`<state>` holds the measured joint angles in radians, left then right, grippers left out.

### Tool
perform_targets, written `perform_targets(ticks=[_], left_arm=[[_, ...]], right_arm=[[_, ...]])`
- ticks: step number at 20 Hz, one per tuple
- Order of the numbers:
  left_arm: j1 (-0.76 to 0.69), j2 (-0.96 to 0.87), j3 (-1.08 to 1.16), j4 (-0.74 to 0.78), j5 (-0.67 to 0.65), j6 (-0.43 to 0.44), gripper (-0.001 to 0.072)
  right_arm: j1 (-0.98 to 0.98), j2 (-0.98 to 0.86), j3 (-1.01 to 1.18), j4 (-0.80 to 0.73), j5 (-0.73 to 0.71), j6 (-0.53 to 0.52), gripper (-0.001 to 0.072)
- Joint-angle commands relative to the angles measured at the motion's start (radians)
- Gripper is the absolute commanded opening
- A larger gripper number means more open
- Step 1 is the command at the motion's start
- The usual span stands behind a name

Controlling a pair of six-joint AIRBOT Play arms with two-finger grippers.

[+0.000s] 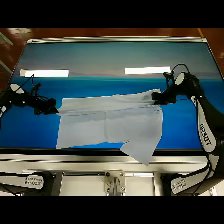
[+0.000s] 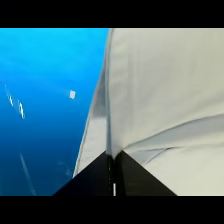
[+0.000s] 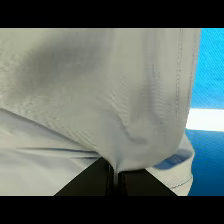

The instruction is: Fold the shirts.

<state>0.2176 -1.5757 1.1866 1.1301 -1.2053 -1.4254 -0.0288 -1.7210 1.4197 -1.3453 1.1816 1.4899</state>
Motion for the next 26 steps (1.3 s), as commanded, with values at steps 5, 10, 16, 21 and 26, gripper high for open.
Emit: perform_targets(ticks=[5, 10, 16, 21, 26], left_arm=[[0.023, 0.006, 0.000, 0.000, -0.182, -0.009, 0.0402], [0.153, 0.116, -0.056, -0.001, -0.359, 0.051, 0.0403], [0.293, 0.433, -0.590, -0.008, -0.192, 0.162, 0.0634], [0.317, 0.446, -0.747, -0.092, -0.076, 0.181, 0.0634], [0.308, 0.446, -0.756, -0.133, -0.007, 0.184, 0.0598]], right_arm=[[-0.021, 0.029, 0.032, -0.016, 0.060, 0.048, 0.0599], [-0.137, 0.175, 0.059, -0.273, 0.397, -0.050, 0.0545], [-0.446, 0.373, -0.306, 0.084, 0.340, -0.084, 0.0556], [-0.474, 0.390, -0.389, 0.109, 0.318, -0.111, 0.0556], [-0.474, 0.390, -0.389, 0.125, 0.299, -0.108, 0.0556]])
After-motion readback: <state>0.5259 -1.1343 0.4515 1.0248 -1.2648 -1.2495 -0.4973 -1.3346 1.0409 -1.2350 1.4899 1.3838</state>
